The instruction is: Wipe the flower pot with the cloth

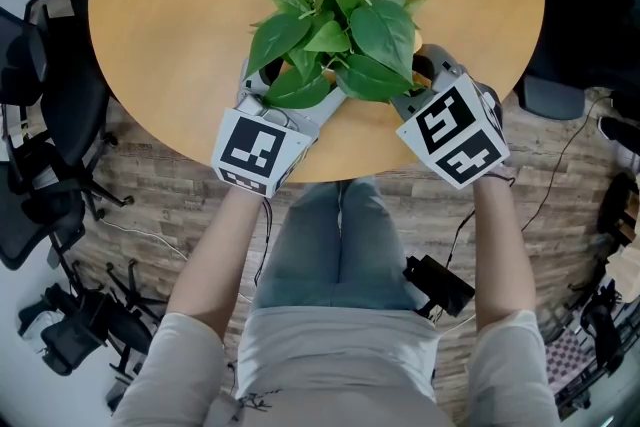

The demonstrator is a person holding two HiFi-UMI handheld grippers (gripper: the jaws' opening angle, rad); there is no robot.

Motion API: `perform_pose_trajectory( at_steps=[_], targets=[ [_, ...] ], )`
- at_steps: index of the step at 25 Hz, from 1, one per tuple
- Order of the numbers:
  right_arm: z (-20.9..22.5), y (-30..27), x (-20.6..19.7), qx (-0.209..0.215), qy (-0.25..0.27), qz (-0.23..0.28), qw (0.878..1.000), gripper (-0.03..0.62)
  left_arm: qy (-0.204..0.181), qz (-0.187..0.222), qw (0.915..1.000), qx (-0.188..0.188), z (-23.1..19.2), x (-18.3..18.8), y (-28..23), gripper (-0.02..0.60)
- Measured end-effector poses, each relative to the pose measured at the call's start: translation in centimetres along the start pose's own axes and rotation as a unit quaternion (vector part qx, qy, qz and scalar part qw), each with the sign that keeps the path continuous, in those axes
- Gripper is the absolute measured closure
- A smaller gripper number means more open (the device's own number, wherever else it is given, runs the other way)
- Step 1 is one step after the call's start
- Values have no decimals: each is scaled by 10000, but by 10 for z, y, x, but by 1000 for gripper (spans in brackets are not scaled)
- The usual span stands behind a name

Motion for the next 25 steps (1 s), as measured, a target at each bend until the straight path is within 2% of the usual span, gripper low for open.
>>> perform_pose_trajectory(
  at_steps=[13, 25],
  targets=[
    [-11, -2, -2, 89, 17, -1, 10000, 537, 149, -32, 9981, 603, 5, -1, 0, 187],
    [-18, -2, -2, 185, 42, 5, 9998, 539, 273, -31, 9925, 1189, 11, -1, -3, 187]
  ],
)
Point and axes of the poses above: the fingertips, and each gripper's own axes: y backward along the fingers, z to its right, x out of its top, the point moved 3 cm from there along y, backward along the fingers, and after that the axes turned 8 degrees about z, right-handed, at the moved point
